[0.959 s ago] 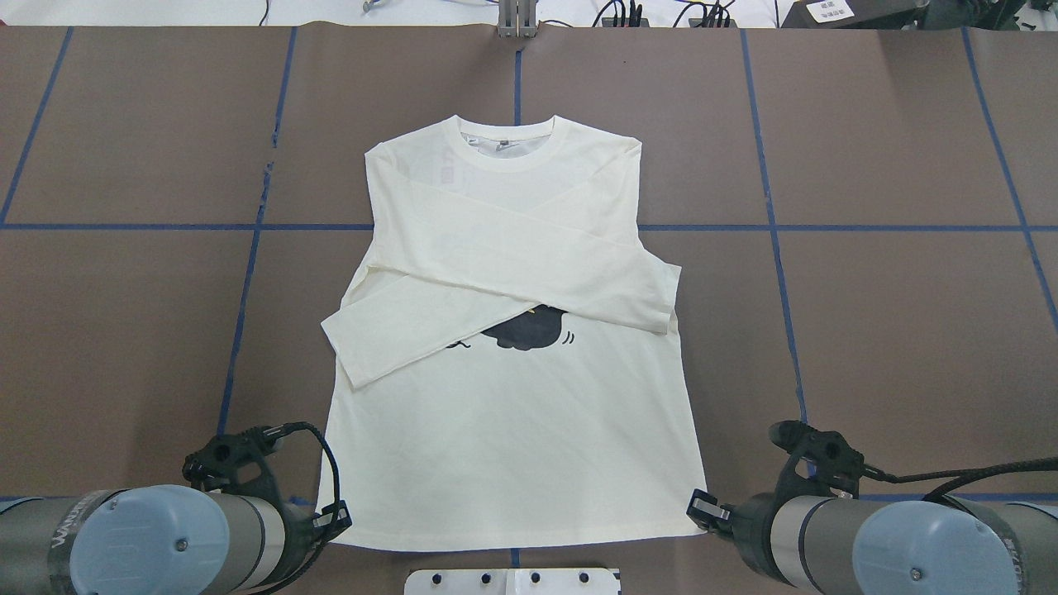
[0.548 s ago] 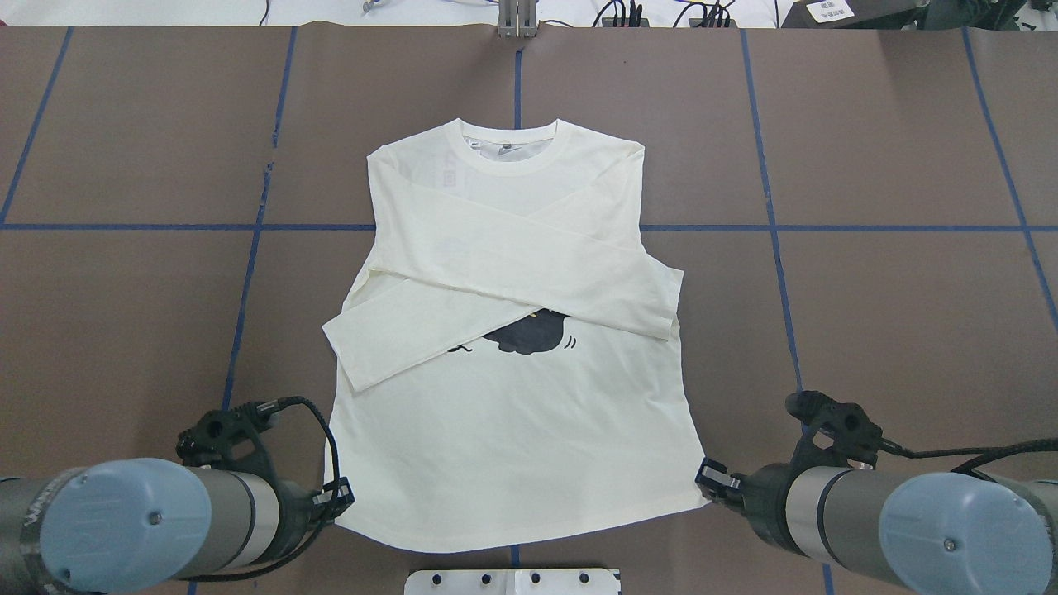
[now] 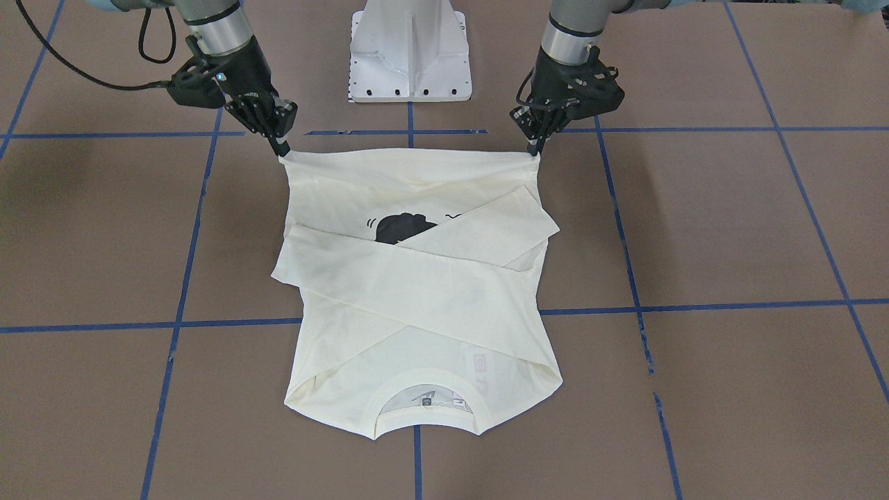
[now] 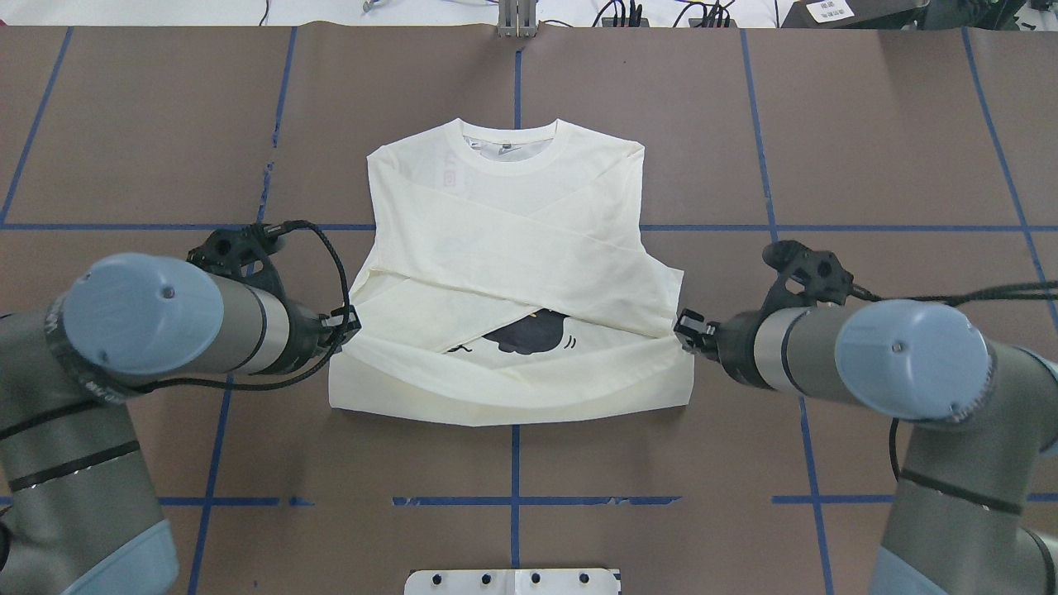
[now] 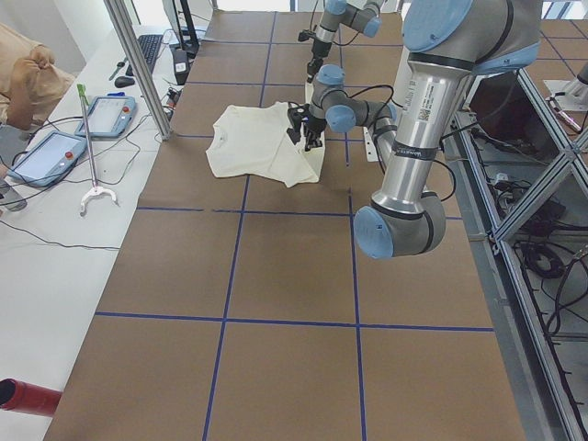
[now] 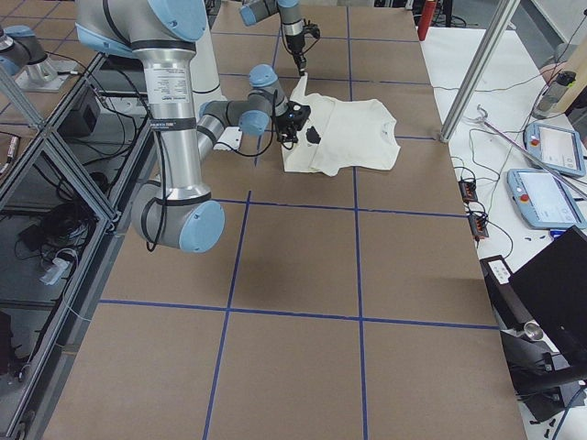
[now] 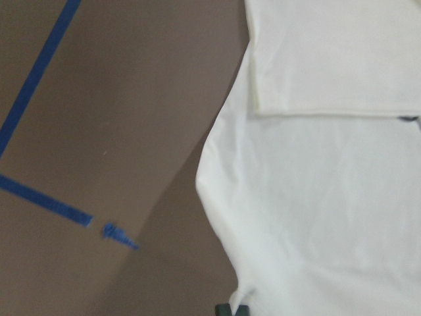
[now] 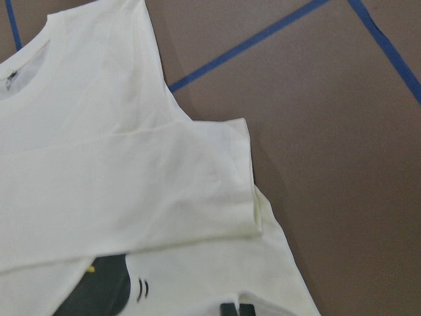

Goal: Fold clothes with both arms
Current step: 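Lift the hem with both grippers and fold it toward the collar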

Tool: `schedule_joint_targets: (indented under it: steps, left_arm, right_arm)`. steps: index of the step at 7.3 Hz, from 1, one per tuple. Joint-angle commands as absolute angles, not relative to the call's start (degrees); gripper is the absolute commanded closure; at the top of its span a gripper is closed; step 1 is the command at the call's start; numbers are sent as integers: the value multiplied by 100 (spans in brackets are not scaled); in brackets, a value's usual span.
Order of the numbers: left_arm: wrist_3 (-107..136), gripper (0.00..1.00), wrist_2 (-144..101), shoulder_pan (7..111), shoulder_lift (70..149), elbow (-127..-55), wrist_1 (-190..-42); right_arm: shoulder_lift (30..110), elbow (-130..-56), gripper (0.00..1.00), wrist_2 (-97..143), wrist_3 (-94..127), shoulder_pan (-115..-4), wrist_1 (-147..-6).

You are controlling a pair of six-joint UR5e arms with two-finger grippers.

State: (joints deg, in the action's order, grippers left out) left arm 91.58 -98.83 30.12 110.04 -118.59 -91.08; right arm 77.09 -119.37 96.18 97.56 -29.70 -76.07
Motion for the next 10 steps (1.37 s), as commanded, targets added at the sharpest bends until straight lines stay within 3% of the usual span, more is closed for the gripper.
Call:
schedule_joint_targets:
  steps: [1, 3, 5, 7, 10]
  left_arm:
    - [8336, 100, -9940, 3672, 11390, -10876, -9768]
    - [8165, 100, -9914, 3928, 11425, -9920, -10814]
    - [8165, 100, -9879, 4095, 11767, -8524, -11886]
    - [8156, 100, -9879, 4349, 12083, -8123, -12199]
    - [8043, 100, -9879, 4482, 12384, -7937, -12208]
  right_arm:
    - [6648, -10351, 100, 10554, 8767, -4250, -7577]
    - [5945, -9155, 100, 10564, 8412, -4464, -7550]
    - [5286, -8178, 100, 10538, 8376, -4526, -7524]
    - [4897, -7604, 100, 10529, 8376, -4579, -7523]
    - [4896, -7418, 100, 10397, 8367, -4570, -7523]
